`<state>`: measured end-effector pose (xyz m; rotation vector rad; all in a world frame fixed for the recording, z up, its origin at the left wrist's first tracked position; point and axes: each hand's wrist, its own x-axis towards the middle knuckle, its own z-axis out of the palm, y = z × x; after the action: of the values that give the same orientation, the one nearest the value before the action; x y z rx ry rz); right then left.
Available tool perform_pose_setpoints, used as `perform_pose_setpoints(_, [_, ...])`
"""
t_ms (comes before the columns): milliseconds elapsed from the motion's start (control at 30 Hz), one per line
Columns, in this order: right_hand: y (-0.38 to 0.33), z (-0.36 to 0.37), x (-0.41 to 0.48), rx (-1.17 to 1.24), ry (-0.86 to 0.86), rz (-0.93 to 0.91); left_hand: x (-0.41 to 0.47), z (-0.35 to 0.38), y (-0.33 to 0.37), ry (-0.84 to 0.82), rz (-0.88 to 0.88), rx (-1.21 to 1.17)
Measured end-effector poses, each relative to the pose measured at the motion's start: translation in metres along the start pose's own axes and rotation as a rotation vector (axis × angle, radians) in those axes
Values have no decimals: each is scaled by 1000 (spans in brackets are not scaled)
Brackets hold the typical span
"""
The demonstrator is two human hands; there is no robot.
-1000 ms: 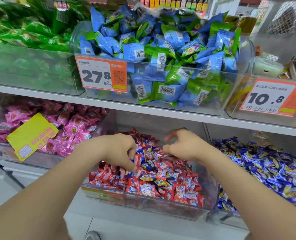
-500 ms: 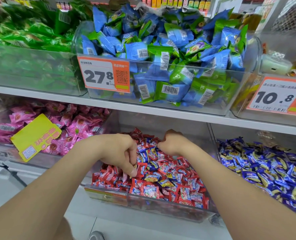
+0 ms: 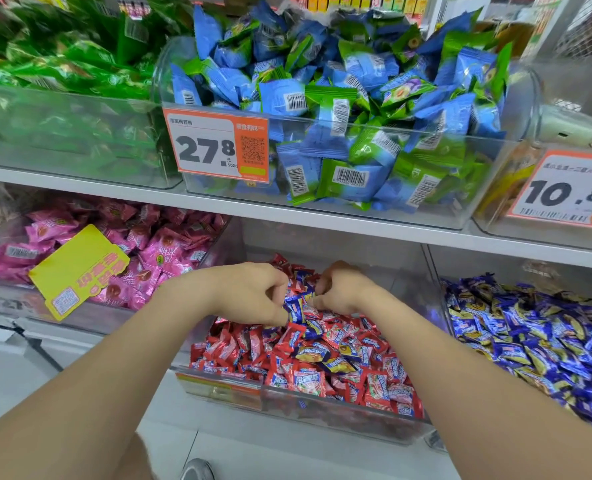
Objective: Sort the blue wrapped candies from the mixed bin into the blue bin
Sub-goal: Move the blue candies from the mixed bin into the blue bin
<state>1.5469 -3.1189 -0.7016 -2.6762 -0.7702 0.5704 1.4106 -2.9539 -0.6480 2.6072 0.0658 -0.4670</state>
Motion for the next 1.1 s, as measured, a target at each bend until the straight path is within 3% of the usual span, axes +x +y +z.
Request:
perform_pose_setpoints(233, [0,-11,-2,91,57,-10,4,2,6,75,14,-112])
perform_pose_setpoints(400, [0,-6,-2,89,22,-65,17,4,3,222,-50,1])
perform_pose_setpoints(667, [-1,-1,0,77,-82,-108,28,13,-4,101,-3,32])
perform_pose_setpoints(800, [-1,-4,-3,105,-22,-82,31,16,-6,58,15,89])
perform_pose_setpoints(900, [-8,-14,-11,173,50,-42,37,16,-8,77,15,-23])
perform_pose_setpoints(1100, [-7,-29,-28,195,136,53,44,5,-13,272,-6,-232])
